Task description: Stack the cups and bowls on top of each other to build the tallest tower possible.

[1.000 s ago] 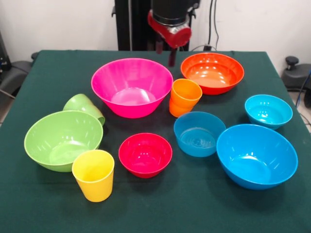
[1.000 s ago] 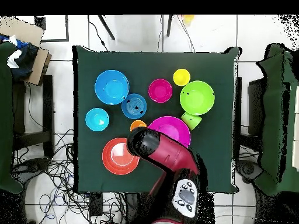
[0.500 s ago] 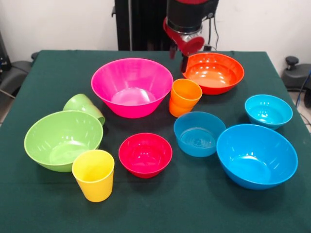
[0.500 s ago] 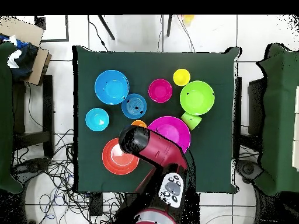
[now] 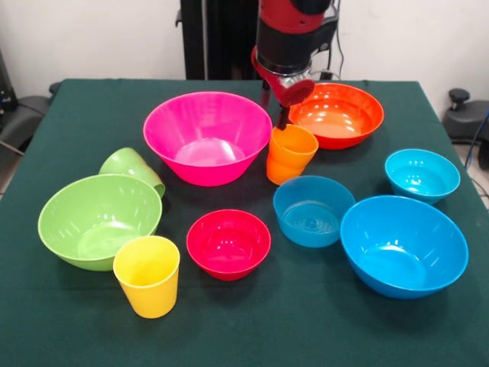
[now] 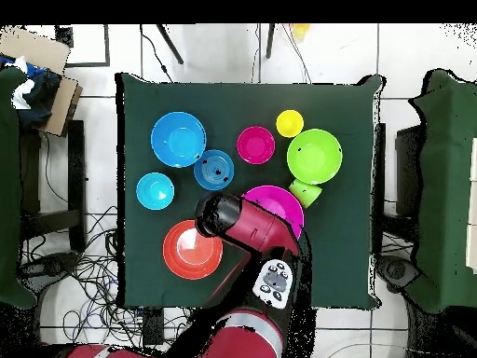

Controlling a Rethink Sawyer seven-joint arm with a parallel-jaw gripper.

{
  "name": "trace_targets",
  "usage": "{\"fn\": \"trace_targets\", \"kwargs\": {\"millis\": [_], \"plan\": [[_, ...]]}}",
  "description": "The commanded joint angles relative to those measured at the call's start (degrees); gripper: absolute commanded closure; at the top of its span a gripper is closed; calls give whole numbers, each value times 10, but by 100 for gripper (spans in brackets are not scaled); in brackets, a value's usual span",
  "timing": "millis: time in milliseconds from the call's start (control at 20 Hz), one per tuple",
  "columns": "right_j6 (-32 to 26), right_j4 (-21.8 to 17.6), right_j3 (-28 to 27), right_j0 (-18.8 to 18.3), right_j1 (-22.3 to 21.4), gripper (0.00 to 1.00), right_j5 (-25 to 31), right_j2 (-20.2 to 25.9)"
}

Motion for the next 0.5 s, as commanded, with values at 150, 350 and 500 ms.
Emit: {"fn": "trace_targets", "kwargs": {"millis": [150,350,500], "plan": [[85,-1,-44,7,25,0,46,29],[75,-5,-45,3,26,0,47,31],[74,-6,-48,2,28,0,48,30]]}}
